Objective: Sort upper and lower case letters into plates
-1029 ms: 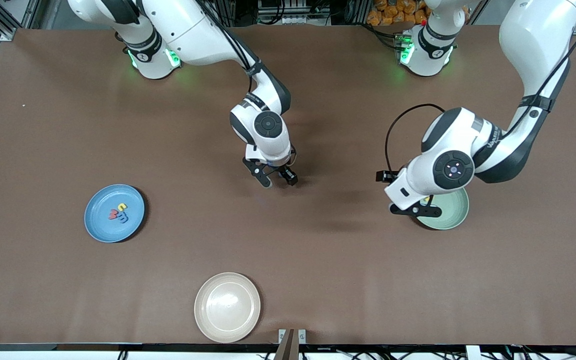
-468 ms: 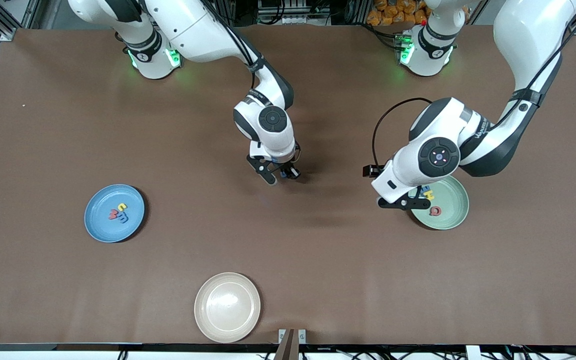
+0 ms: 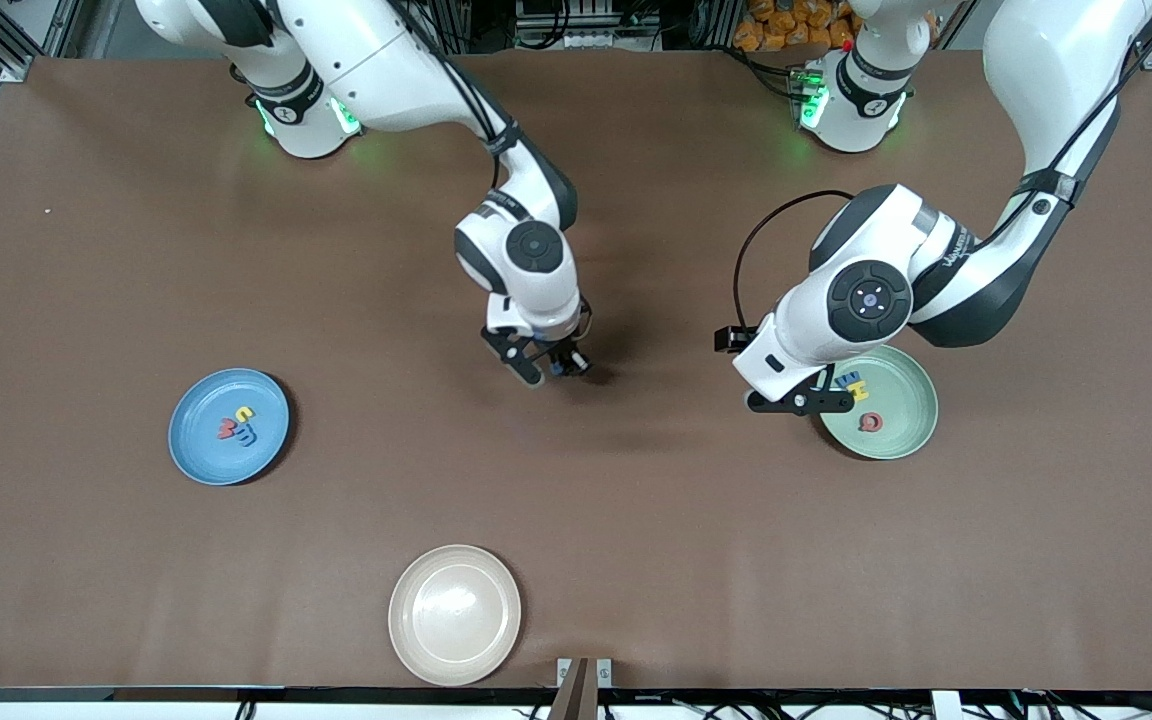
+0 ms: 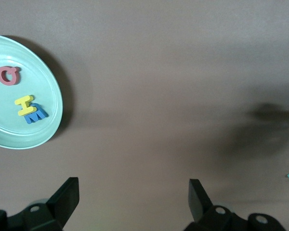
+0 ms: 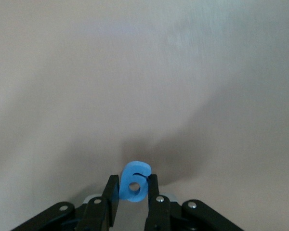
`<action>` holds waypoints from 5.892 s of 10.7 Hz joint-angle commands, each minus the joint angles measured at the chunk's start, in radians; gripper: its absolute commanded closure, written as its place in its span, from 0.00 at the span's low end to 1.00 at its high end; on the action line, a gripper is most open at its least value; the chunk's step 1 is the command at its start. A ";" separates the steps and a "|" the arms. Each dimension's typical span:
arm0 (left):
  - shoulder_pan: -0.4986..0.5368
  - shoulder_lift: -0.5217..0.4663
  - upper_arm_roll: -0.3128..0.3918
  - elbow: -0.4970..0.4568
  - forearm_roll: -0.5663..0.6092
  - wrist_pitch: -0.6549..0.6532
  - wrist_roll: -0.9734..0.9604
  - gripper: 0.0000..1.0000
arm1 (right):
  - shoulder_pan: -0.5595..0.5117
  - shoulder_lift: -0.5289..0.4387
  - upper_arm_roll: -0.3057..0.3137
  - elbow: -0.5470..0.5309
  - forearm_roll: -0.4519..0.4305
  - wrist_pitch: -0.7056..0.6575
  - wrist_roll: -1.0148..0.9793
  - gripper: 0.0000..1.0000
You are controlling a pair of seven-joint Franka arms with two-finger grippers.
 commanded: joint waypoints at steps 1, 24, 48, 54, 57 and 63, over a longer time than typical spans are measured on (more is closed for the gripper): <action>0.002 -0.017 -0.021 0.008 0.007 -0.020 -0.026 0.00 | -0.084 -0.006 0.013 0.065 -0.012 -0.100 -0.121 1.00; -0.850 0.163 0.410 0.043 0.018 0.478 -0.846 0.00 | -0.885 -0.308 0.011 -0.341 -0.110 -0.151 -1.622 0.34; -1.046 0.281 0.590 0.082 0.018 0.611 -1.169 0.92 | -0.799 -0.739 0.089 -0.386 0.022 -0.355 -1.638 0.00; -1.023 0.238 0.590 0.082 0.024 0.608 -1.113 1.00 | -0.802 -0.744 0.080 -0.179 0.020 -0.614 -1.737 0.00; -0.980 0.180 0.590 0.073 0.026 0.567 -1.027 1.00 | -0.802 -0.744 0.080 -0.081 0.020 -0.717 -1.737 0.00; -0.849 0.045 0.582 0.057 0.007 0.379 -0.702 1.00 | -0.801 -0.733 0.080 0.029 0.005 -0.760 -1.760 0.00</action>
